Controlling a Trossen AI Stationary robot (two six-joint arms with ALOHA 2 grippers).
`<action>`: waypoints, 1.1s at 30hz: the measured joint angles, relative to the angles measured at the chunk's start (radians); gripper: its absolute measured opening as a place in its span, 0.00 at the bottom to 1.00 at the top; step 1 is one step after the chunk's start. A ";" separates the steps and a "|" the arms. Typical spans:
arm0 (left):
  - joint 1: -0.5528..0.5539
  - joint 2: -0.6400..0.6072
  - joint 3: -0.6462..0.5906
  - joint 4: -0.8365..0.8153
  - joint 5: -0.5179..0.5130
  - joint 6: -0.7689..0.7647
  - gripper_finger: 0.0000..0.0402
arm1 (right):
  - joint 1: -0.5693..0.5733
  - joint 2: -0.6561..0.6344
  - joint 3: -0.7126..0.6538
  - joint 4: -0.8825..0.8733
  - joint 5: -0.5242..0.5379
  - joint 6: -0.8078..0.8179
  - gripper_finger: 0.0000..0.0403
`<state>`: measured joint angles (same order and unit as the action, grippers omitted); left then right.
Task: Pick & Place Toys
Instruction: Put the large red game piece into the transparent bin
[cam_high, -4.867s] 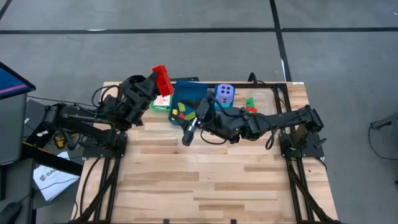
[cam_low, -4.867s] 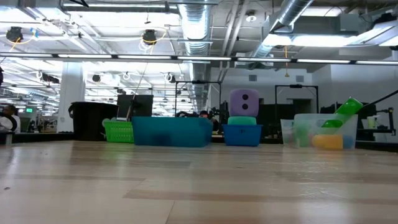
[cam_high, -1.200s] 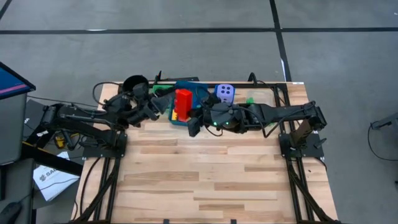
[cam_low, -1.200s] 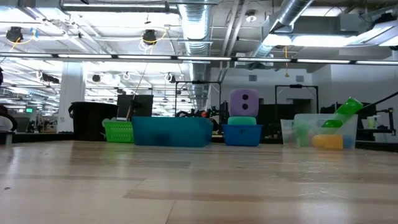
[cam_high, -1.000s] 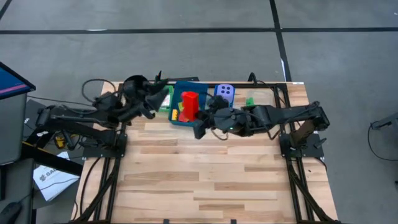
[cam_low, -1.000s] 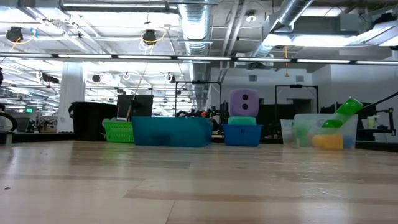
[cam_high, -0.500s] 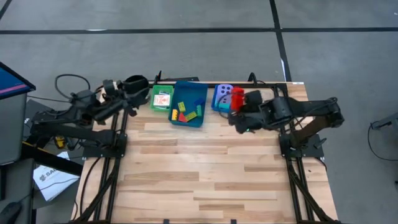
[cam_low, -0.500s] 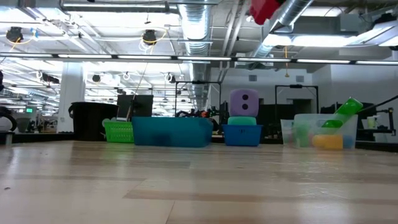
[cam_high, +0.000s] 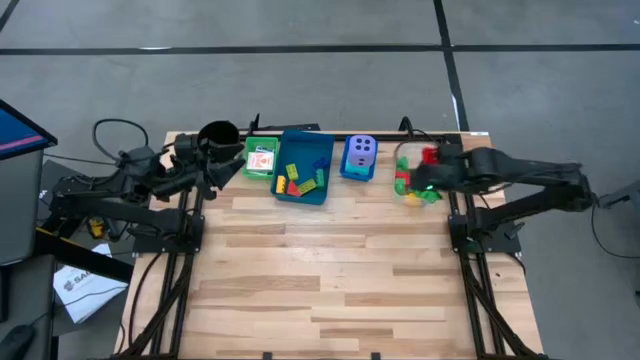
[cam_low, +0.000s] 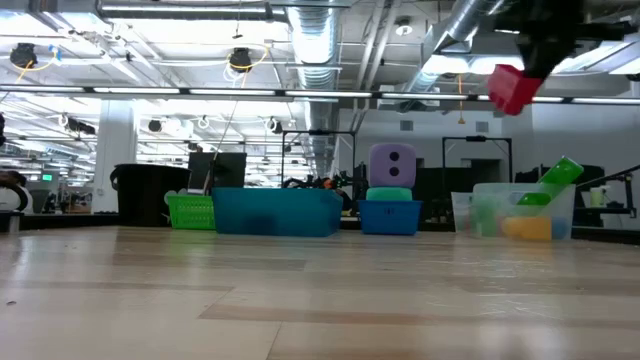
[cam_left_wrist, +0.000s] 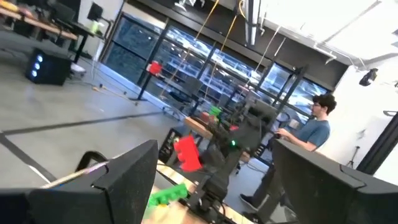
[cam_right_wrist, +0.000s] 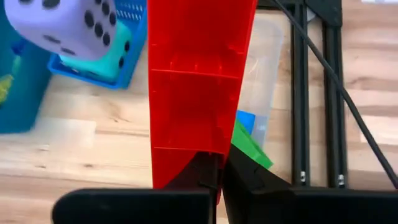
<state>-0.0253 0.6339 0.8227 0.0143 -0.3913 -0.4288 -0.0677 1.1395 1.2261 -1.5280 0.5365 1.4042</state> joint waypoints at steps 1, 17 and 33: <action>-0.003 0.002 0.000 0.000 0.002 -0.007 0.77 | -0.016 -0.040 -0.020 0.012 -0.002 0.000 0.00; -0.004 0.107 0.000 0.001 0.079 -0.185 0.77 | -0.377 -0.187 -0.250 0.339 -0.173 -0.399 0.02; -0.098 0.128 0.000 0.013 0.178 -0.295 0.77 | -0.679 -0.011 -0.252 0.424 -0.394 -0.786 0.23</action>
<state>-0.1229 0.7620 0.8227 0.0270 -0.2134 -0.7238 -0.7464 1.1286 0.9746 -1.1044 0.1423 0.6181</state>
